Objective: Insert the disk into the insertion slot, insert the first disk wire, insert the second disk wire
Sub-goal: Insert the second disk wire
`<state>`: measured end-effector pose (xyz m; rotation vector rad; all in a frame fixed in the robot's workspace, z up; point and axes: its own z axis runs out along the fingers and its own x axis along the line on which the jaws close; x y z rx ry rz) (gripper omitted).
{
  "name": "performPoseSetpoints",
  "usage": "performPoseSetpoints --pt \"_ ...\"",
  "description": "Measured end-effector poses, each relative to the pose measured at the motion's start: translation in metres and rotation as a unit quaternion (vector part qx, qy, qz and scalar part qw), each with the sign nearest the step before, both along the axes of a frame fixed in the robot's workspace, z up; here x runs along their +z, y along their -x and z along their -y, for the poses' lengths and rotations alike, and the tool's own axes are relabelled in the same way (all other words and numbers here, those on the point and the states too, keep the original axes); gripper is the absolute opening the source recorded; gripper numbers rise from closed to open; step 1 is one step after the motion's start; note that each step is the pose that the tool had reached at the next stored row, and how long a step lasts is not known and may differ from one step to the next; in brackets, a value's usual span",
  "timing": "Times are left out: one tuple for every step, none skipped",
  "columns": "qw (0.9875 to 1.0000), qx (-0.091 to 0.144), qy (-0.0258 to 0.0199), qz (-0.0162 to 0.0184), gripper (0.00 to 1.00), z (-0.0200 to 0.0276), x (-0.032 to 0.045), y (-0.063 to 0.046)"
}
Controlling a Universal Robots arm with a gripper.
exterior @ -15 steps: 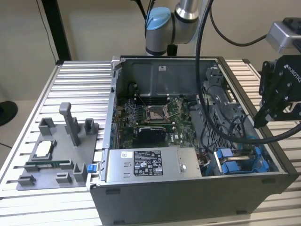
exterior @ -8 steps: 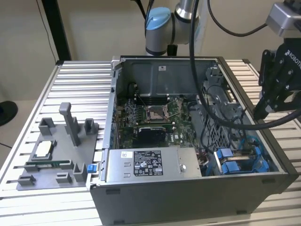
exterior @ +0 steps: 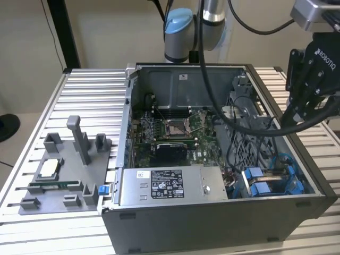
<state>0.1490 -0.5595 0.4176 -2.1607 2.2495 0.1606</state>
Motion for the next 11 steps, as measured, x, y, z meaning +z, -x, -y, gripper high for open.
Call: performPoseSetpoints --pt "1.0 0.0 0.0001 0.0016 0.0 0.0003 -0.0003 0.004" --pt "1.0 0.0 0.0001 0.0038 0.0 0.0007 -0.001 0.009" --pt "1.0 0.0 0.0 0.0063 0.0 0.0011 -0.002 0.013" --pt "1.0 0.0 0.0001 0.0086 0.0 0.0015 -0.0029 0.017" --pt "0.9999 0.0 0.0001 0.0112 0.0 0.0019 -0.0039 0.021" --pt "0.9999 0.0 0.0001 0.014 0.0 0.0023 -0.0048 0.025" --pt "0.9999 0.0 0.0 0.017 0.0 0.0028 -0.0056 0.029" --pt "0.9998 0.0 0.0 0.0205 0.0 0.0033 -0.0063 0.032" --pt "0.9997 0.0 0.0 0.0246 0.0 0.0037 -0.007 0.035" --pt "0.9996 0.0 0.0 0.0293 0.0 0.0041 -0.0074 0.038" --pt "0.9994 0.0 0.0 0.035 0.0 0.0045 -0.0078 0.04"
